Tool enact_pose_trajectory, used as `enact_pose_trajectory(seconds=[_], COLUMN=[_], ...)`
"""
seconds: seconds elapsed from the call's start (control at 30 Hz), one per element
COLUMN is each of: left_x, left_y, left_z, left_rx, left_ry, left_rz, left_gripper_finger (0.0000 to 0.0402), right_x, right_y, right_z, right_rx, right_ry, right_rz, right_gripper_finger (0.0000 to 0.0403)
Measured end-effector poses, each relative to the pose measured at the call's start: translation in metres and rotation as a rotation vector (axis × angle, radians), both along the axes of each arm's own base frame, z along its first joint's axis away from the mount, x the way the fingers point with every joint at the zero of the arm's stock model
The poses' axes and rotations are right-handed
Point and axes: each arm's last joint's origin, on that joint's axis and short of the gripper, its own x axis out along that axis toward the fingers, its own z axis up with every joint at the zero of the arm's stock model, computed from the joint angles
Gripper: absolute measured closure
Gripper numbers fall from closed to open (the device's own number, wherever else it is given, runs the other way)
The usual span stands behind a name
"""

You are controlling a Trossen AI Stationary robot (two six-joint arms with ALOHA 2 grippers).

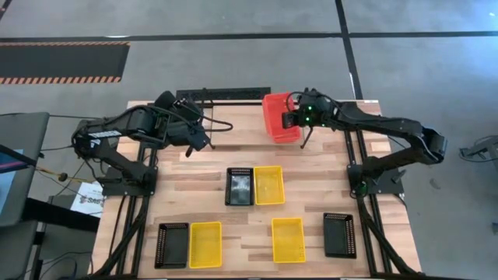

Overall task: Stack baskets on shelf by color
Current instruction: Stack the orange bin on top of the other stacked orange bins on the shelf

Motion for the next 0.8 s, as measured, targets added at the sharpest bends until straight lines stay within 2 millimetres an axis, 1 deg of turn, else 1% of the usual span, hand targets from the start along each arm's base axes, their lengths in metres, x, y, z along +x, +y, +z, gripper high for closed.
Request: enact_pose_trajectory(seconds=[0.07,0.3,0.6,0.8], left_x=[0.0,0.0,0.0,0.0], left_y=[0.0,0.0,0.0,0.0], left_z=[0.0,0.0,0.0,0.0], left_rx=[-0.001,-0.007,-0.008,-0.011], left_ry=[0.0,-0.008,-0.012,-0.02], left_rz=[0.0,0.005,0.009,0.015], left_gripper_finger=[0.02,0.02,0.02,0.02], right_x=[-0.001,-0.009,-0.011,-0.02], right_y=[-0.002,-0.001,-0.001,-0.003], right_z=[0.0,-0.01,-0.011,-0.017], right_rx=[0.01,0.087,0.103,0.147], right_ry=[-0.008,0.094,0.114,0.193], right_rz=[-0.017,-0.05,-0.055,-0.084], right_gripper_finger=[0.0403,0.0403,0.0403,0.0403])
